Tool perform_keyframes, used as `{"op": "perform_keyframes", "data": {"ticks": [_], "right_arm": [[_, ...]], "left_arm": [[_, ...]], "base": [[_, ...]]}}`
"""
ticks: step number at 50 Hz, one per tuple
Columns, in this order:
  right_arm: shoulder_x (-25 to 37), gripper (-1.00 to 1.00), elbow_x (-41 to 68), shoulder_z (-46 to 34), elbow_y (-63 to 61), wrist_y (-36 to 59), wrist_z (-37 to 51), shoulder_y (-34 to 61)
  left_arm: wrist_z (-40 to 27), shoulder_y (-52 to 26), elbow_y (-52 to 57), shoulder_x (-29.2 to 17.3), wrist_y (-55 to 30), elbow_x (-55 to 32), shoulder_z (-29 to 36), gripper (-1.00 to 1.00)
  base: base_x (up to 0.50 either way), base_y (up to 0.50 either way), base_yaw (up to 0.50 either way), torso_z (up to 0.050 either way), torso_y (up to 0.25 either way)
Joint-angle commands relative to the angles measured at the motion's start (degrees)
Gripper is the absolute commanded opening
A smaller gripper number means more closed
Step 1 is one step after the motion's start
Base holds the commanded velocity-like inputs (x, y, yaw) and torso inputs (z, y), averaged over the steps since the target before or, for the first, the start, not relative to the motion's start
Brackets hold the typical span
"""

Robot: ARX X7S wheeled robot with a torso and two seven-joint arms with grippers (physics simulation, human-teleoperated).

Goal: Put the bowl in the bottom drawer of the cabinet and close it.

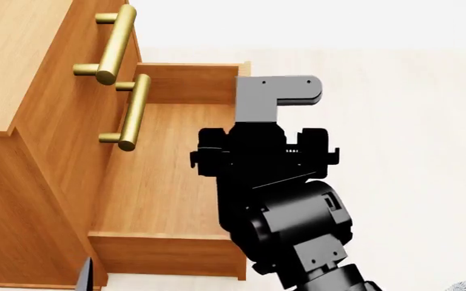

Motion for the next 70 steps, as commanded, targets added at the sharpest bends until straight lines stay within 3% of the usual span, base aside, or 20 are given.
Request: {"op": "perform_keyframes", "data": {"ticks": [1, 16, 31, 70], "right_arm": [[-0.4, 1.0, -0.3, -0.8, 3.0, -1.5, -2.7, -0.2], [1.4, 1.0, 0.8, -0.7, 1.7, -1.1, -1.8, -0.1], [0.0, 1.0, 6.0, -0.7, -12.3, 5.0, 2.6, 1.3], [0.2, 1.0, 5.1, -6.0, -2.5, -3.2, -0.7, -3.4]], "left_arm": [[1.4, -0.1, 0.2, 1.2, 0.3, 0.8, -1.1, 1.0], [1.4, -0.3, 0.2, 1.2, -0.3, 1.3, -0.2, 1.0], [1.5, -0.1, 0.2, 1.2, 0.0, 1.2, -0.2, 1.0], [1.5, -0.1, 0.2, 1.1, 0.0, 1.1, 0.3, 1.0]], "base": [[0.0, 0.0, 0.0, 0.0, 0.0], [0.0, 0.0, 0.0, 0.0, 0.0], [0.0, 0.0, 0.0, 0.0, 0.0], [0.0, 0.0, 0.0, 0.0, 0.0]]}}
